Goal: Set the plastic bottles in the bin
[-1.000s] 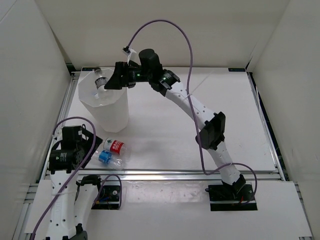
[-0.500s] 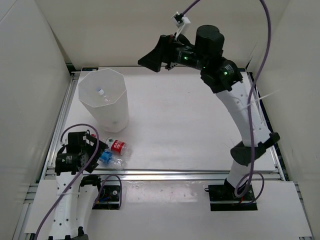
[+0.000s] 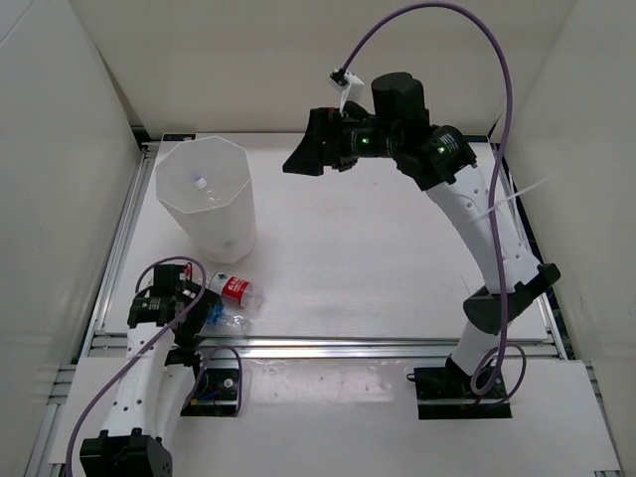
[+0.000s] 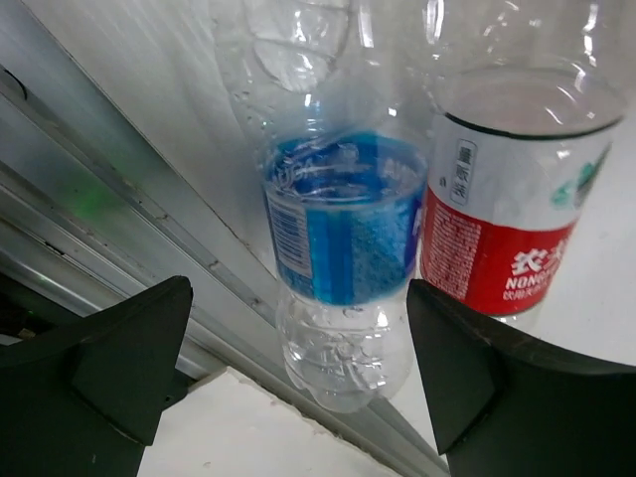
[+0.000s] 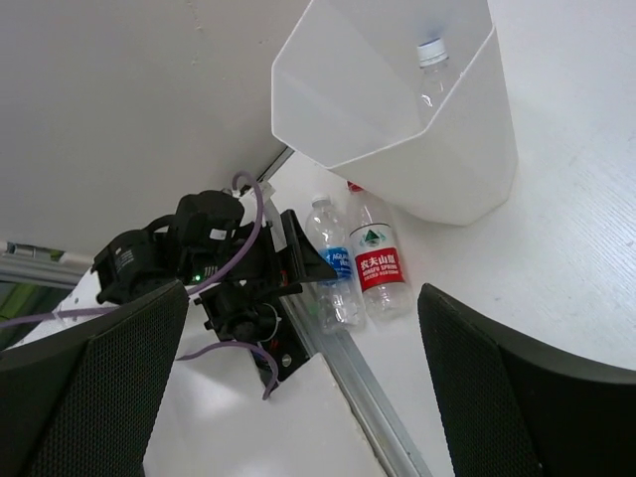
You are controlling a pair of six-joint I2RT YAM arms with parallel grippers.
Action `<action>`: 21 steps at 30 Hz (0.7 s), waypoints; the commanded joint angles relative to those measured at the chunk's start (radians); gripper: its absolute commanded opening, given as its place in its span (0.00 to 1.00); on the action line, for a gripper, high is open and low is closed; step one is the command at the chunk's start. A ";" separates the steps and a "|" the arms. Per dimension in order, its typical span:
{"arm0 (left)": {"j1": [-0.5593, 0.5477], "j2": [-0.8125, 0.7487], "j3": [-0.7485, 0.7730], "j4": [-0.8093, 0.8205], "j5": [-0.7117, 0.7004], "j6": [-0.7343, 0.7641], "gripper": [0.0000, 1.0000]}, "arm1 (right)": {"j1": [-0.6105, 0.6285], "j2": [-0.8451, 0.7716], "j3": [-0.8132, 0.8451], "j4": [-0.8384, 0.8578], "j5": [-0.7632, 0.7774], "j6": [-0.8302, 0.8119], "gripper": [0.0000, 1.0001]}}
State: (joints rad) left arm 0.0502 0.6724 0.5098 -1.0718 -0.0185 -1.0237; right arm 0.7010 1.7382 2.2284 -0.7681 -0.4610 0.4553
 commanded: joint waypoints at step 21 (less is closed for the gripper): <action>-0.003 0.056 0.488 -0.323 -0.251 -0.250 0.57 | -0.067 -0.238 -0.211 -0.115 -0.038 -0.052 1.00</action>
State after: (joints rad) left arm 0.0502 0.7872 0.8154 -1.2430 -0.1619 -1.2324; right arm 0.6430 1.5372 2.0399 -0.8818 -0.4858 0.4149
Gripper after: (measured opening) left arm 0.649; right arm 0.998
